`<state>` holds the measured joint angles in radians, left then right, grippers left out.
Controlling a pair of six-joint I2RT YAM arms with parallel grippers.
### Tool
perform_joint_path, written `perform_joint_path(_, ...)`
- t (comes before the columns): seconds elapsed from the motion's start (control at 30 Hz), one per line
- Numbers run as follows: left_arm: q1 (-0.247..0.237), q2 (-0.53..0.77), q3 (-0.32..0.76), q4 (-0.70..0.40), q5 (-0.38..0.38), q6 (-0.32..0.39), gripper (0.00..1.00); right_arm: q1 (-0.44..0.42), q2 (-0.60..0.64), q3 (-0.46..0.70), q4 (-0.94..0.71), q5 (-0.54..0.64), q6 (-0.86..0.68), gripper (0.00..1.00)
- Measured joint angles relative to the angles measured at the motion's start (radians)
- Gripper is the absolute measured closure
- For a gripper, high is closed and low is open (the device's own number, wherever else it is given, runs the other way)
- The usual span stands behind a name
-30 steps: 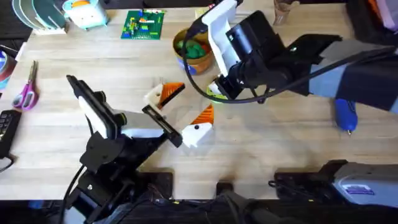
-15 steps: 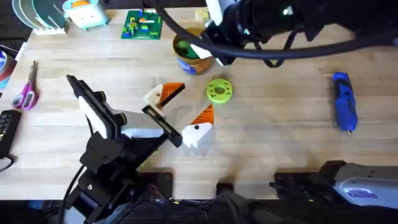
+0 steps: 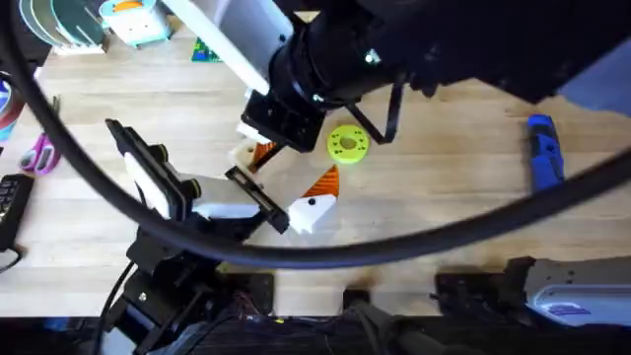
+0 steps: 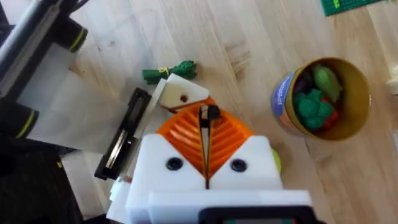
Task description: Pick up the gripper from the table and insert it into the empty holder that is missing its gripper. Then pick up a screw, insert it into the mounting hole, and use the screwdriver to tighten it. Finally, clean up the table by picking up the vegetable and placing it into the bucket.
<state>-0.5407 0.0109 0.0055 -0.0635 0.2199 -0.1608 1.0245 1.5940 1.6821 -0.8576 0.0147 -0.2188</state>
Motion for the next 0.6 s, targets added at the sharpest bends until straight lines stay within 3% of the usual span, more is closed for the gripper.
perform_joint_path(0.27, 0.000, 0.000, 0.000, 0.000, 0.008, 0.000, 0.008, -0.002, 0.000, 0.000, -0.015, 0.014, -0.014, 0.995)
perform_joint_path(0.6, 0.000, 0.000, 0.000, 0.008, 0.133, 0.039, 0.008, -0.005, -0.004, 0.000, -0.031, 0.014, -0.014, 0.995)
